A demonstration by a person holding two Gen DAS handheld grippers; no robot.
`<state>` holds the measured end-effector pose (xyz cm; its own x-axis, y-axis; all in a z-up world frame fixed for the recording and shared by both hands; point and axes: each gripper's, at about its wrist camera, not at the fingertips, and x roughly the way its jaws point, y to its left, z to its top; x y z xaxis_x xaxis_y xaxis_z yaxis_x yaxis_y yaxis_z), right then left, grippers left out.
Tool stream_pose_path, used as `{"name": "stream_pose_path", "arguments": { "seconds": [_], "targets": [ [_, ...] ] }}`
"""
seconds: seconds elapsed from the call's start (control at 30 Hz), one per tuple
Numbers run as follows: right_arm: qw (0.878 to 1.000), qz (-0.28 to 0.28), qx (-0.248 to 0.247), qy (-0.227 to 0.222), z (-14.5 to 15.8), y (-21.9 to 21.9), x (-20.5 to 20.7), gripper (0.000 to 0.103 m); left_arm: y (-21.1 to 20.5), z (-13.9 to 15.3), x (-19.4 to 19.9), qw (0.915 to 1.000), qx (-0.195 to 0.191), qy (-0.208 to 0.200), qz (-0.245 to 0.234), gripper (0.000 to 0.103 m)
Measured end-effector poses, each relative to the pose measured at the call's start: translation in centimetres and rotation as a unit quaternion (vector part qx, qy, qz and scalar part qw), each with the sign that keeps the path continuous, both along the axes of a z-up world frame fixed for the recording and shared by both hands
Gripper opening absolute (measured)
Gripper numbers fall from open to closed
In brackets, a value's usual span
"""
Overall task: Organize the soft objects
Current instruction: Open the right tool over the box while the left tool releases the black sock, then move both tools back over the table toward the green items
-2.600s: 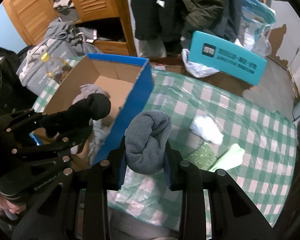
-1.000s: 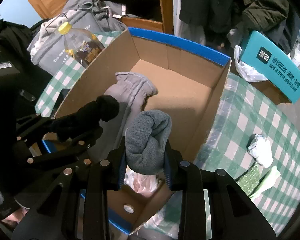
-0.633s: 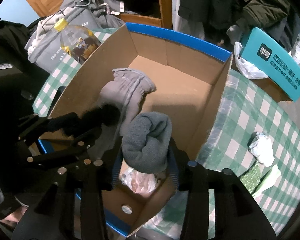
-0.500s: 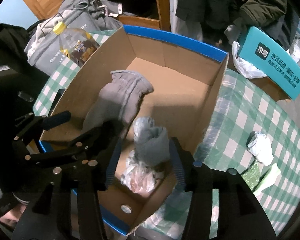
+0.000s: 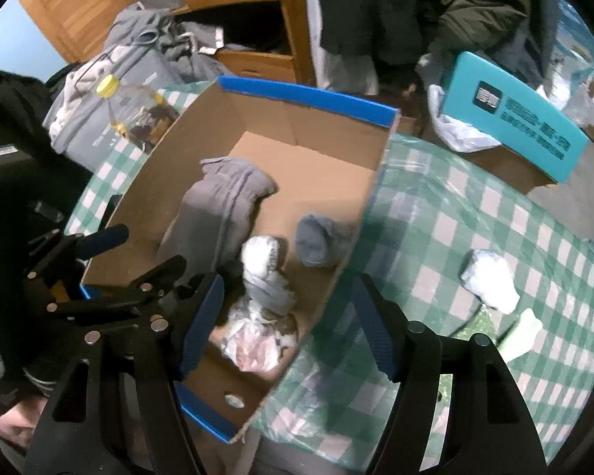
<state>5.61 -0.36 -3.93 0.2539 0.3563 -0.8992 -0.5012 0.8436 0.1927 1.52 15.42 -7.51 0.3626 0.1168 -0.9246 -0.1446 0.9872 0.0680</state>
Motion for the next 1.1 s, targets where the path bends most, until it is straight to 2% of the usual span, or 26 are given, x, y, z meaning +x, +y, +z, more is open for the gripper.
{"name": "stream_pose_path", "arguments": {
  "seconds": [0.17, 0.33, 0.63, 1.1],
  "targets": [
    [1.0, -0.012, 0.003, -0.005, 0.6, -1.7, -0.3, 0.071, -1.2, 0.7, 0.0, 0.9999, 0.002, -0.007, -0.012, 0.067],
    [1.0, -0.026, 0.0, -0.009, 0.7, -3.6, -0.4, 0.075, -2.5, 1.3, -0.1, 0.9996, 0.008, -0.015, -0.024, 0.076],
    [0.998, -0.058, 0.005, -0.004, 0.6, -7.8, -0.5, 0.079, -5.8, 1.7, 0.3, 0.9984, 0.012, -0.016, -0.053, 0.077],
    [0.992, -0.124, 0.012, 0.008, -0.3, -15.1, -0.2, 0.08, -12.1, 2.3, 0.9, 0.9939, 0.021, -0.021, -0.107, 0.078]
  ]
}}
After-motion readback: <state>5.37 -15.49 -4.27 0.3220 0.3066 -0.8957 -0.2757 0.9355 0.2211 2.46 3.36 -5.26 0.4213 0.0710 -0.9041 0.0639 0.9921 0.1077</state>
